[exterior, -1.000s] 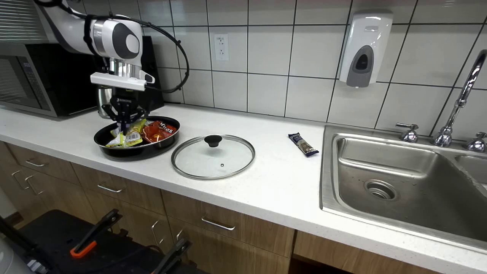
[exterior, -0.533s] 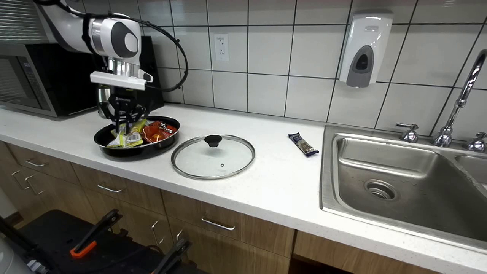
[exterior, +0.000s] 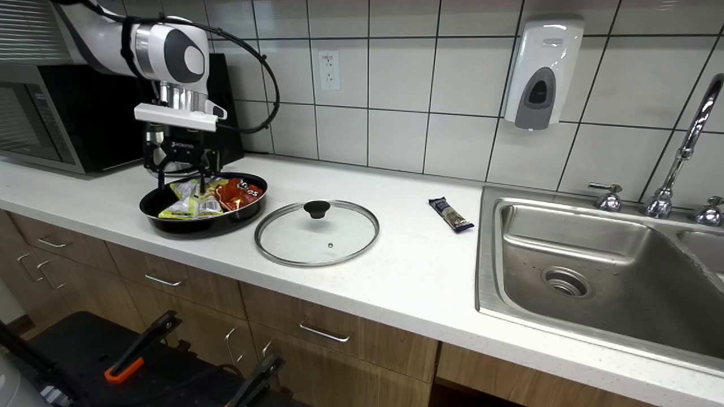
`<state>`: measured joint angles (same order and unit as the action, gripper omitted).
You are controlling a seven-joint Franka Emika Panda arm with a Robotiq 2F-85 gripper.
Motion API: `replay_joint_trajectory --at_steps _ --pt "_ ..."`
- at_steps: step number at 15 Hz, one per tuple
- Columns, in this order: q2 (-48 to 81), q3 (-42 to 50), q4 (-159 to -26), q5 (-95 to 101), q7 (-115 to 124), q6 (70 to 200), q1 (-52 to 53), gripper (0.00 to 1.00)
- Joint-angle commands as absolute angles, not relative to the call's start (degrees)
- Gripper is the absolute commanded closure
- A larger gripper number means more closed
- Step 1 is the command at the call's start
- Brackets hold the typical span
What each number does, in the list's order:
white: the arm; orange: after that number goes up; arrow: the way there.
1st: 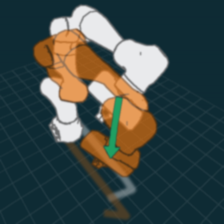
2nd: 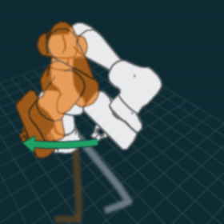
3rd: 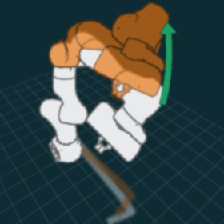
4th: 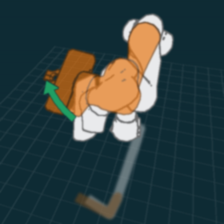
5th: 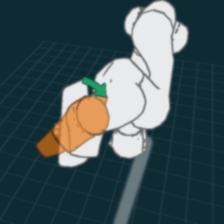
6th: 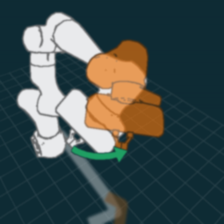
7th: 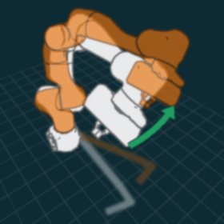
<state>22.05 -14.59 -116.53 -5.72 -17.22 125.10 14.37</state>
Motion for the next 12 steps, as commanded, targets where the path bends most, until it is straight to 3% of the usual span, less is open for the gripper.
replay_joint_trajectory --at_steps 1,12 --pt "19.1 -16.5 -117.3 -8.1 -20.5 125.4 12.4 0.0" --pt "13.8 -16.5 -118.3 -11.0 -24.0 125.7 11.6 0.0"
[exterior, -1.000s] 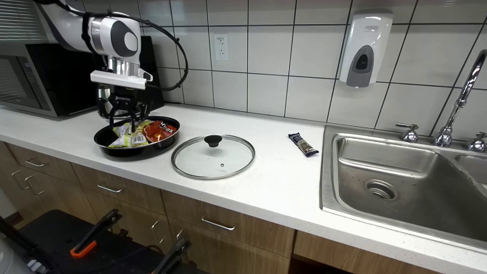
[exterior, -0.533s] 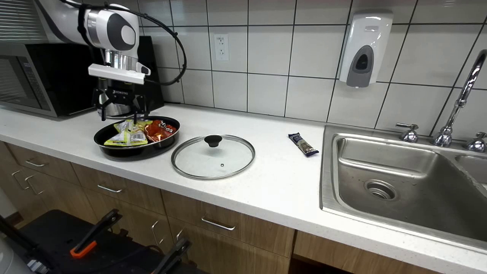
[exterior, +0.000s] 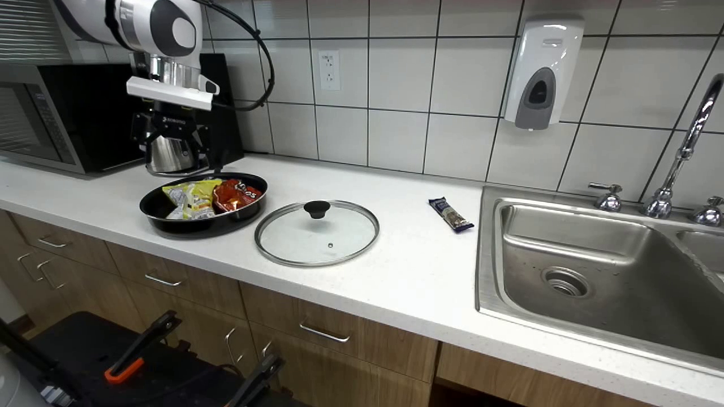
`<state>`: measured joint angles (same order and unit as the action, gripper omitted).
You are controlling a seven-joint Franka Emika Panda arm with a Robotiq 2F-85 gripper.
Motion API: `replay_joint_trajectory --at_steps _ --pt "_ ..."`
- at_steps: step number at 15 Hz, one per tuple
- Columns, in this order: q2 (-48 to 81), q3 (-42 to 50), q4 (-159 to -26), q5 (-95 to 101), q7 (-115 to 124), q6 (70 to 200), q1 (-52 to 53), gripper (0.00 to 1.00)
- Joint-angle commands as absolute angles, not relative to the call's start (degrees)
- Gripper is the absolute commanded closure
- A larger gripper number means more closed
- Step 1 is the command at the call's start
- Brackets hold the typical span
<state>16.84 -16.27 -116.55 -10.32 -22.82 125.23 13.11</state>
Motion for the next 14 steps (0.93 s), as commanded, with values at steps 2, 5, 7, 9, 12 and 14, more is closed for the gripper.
replay_joint_trajectory --at_steps 2,5,7,9,12,14 --pt "13.0 -15.8 -118.7 -10.3 -23.3 126.3 11.3 0.0" --pt "11.7 -14.3 -119.6 -8.4 -21.7 127.3 11.1 0.0" --pt "11.0 -13.4 -120.3 -7.5 -21.3 127.8 10.8 0.0" --pt "10.2 -12.5 -121.3 -6.7 -20.7 128.4 10.4 0.0" --pt "9.0 -11.4 -123.4 -6.1 -19.9 129.9 10.0 0.0" --pt "7.8 -10.7 -125.5 -6.0 -19.0 131.6 9.6 0.0"
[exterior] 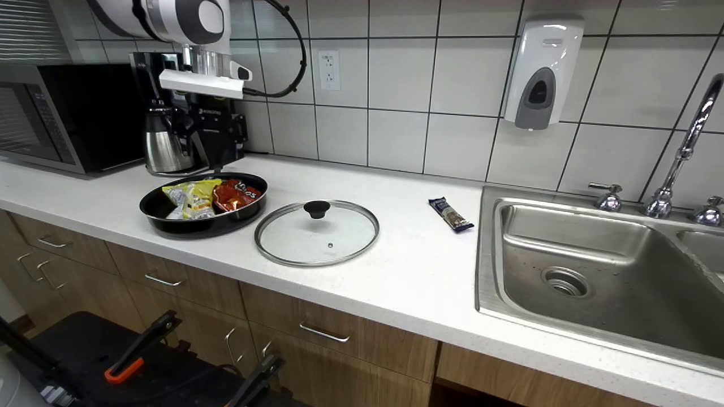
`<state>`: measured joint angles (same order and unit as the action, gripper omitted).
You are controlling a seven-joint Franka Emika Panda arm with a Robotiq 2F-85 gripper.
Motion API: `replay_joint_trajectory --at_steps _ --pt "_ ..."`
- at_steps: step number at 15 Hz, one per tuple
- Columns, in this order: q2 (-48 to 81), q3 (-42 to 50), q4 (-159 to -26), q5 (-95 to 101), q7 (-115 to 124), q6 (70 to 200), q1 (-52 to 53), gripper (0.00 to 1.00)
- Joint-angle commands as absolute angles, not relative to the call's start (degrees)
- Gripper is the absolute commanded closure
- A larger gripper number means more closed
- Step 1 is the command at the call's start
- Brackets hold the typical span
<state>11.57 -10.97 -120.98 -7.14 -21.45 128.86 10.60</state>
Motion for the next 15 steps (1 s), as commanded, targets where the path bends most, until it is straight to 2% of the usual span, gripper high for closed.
replay_joint_trajectory --at_steps 1,7,15 --pt "7.2 -10.4 -126.5 -5.9 -18.4 132.6 9.4 0.0" --pt "3.1 -7.7 -132.8 -4.9 -14.3 137.7 7.9 0.0" --pt "2.2 -2.6 -134.5 0.4 -13.8 138.4 3.8 0.0"
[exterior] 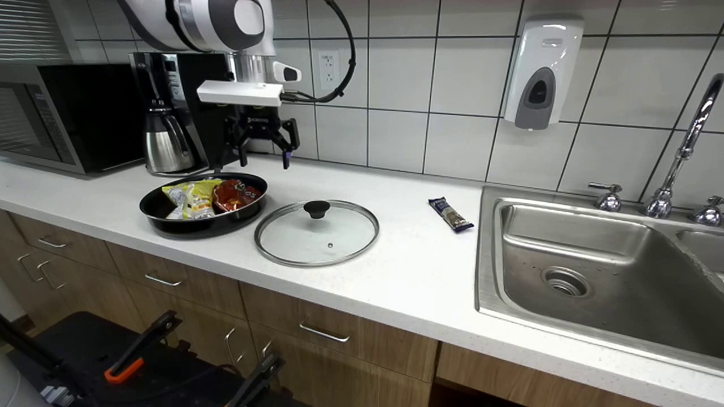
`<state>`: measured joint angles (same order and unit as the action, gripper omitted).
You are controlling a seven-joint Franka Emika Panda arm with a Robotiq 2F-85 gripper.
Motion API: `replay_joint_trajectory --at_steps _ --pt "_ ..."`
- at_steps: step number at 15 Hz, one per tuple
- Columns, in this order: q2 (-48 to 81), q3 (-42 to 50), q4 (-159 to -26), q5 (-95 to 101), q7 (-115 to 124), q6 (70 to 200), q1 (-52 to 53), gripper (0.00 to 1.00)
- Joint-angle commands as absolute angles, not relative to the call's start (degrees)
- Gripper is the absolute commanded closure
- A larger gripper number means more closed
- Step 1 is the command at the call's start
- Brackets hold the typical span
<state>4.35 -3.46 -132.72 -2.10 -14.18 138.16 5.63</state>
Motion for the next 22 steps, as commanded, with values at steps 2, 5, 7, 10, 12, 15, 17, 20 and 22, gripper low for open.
replay_joint_trajectory --at_steps 2,5,7,10,12,15,17,20,22 --pt "2.1 -1.6 -134.8 1.3 -14.5 138.3 2.8 0.0" --pt "1.7 -0.7 -135.8 1.5 -15.8 138.6 1.5 0.0" --pt "1.5 -0.3 -136.4 1.3 -16.7 138.6 1.0 0.0" --pt "1.7 0.1 -137.2 1.0 -17.8 138.7 0.5 0.0" --pt "1.9 0.4 -137.6 1.1 -18.3 138.9 0.0 0.0" --pt "2.8 1.1 -137.8 1.4 -18.9 139.5 -0.6 0.0" --pt "3.5 1.5 -137.6 1.7 -19.0 140.9 -0.8 0.0" --pt "4.9 1.8 -137.1 2.8 -18.6 142.3 -1.2 0.0" --pt "6.1 2.0 -136.7 4.0 -18.4 142.9 -1.3 0.0"
